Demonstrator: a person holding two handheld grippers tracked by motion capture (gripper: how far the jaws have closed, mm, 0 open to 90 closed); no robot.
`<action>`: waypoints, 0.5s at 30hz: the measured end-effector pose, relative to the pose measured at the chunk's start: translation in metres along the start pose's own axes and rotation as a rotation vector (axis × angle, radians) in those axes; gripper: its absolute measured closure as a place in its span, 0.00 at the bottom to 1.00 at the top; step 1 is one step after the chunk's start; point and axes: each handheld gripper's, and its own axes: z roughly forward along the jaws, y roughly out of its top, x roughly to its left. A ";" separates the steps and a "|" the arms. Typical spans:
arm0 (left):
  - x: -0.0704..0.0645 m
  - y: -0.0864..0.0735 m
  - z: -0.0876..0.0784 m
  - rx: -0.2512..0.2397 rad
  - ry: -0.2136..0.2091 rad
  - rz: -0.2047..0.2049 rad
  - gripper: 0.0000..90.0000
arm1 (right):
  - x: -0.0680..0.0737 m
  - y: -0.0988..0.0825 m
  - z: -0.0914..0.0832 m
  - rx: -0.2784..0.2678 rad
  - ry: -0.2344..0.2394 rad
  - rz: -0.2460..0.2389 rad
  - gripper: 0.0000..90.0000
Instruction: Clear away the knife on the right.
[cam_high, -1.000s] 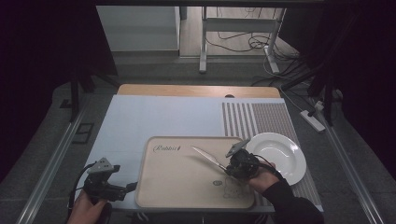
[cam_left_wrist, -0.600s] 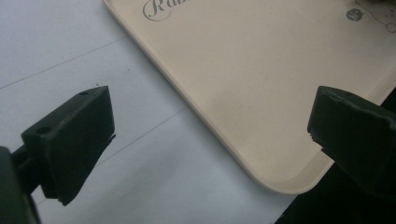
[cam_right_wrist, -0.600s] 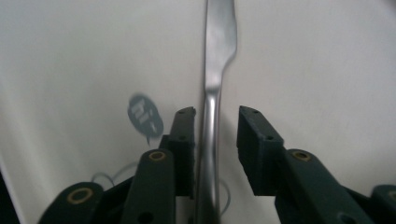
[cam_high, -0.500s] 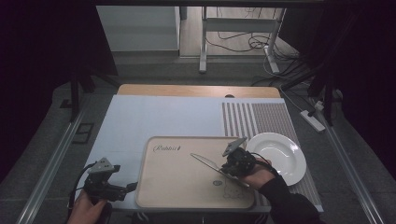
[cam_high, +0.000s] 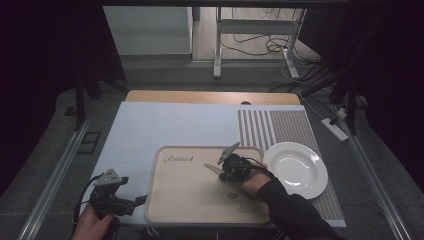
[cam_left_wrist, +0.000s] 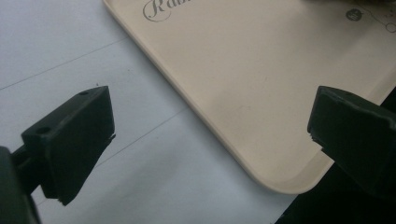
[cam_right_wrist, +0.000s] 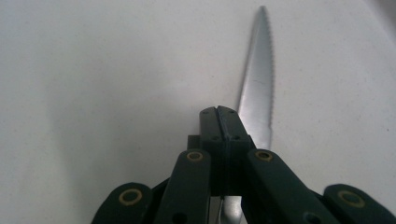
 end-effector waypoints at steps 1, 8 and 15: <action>0.000 0.000 0.000 0.000 0.000 -0.001 0.02 | 0.000 0.000 0.000 -0.002 -0.008 0.003 1.00; 0.000 0.000 0.000 -0.001 0.000 0.000 0.02 | -0.010 -0.012 -0.008 0.008 -0.058 0.047 1.00; 0.000 0.000 0.000 0.001 0.001 0.001 0.02 | -0.013 -0.032 -0.019 -0.001 -0.061 0.100 1.00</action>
